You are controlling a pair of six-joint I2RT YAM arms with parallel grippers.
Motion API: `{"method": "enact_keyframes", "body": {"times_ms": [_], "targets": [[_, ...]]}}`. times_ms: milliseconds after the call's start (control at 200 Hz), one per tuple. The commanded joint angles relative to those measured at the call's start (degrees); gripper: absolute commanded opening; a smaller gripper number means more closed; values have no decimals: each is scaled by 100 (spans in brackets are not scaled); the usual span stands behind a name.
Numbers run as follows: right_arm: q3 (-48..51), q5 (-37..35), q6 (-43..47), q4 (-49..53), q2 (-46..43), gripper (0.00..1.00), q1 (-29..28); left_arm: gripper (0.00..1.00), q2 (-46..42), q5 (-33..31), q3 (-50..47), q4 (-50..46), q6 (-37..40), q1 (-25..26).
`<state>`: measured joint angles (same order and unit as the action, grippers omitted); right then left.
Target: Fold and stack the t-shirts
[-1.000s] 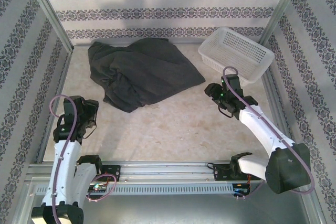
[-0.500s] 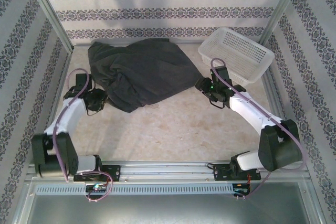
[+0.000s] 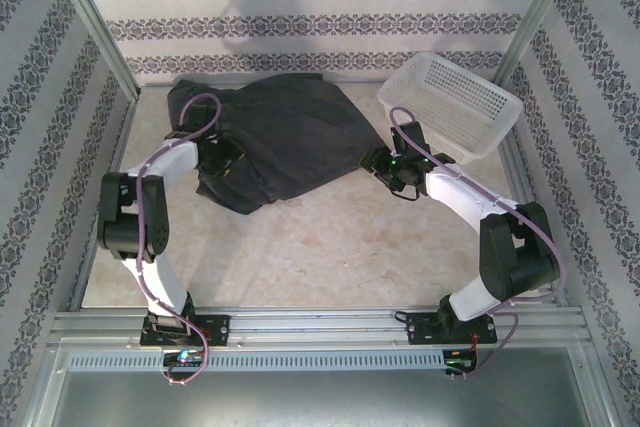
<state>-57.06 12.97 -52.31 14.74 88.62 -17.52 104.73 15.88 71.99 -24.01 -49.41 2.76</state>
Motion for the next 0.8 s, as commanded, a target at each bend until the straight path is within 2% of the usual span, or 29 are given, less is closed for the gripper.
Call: {"method": "enact_keyframes", "body": {"times_ms": [0,135,290,460,540,600,664,709,794], "targets": [[-167,76,20,-37,-35,54,-50,52,225,-671,230,-425,675,83],[-140,67,-19,-3,-141,54,-63,49,432,-1125,447,-642,1099,127],[-34,9,-33,28,-283,54,-64,45,355,-1556,438,-1018,1023,201],[10,-10,-33,50,-326,54,-59,45,376,-1133,114,-509,801,215],[13,-16,-35,62,-353,54,-60,41,497,-1026,153,-391,731,216],[29,-31,-20,70,-393,54,-61,34,545,-1008,187,-335,683,215],[57,-116,16,133,-455,54,-61,13,561,-954,251,-353,633,210],[79,-209,28,184,-524,54,-33,4,467,-940,265,-384,581,232],[204,-420,20,165,-710,53,56,0,74,-1069,176,-579,422,332]]}}
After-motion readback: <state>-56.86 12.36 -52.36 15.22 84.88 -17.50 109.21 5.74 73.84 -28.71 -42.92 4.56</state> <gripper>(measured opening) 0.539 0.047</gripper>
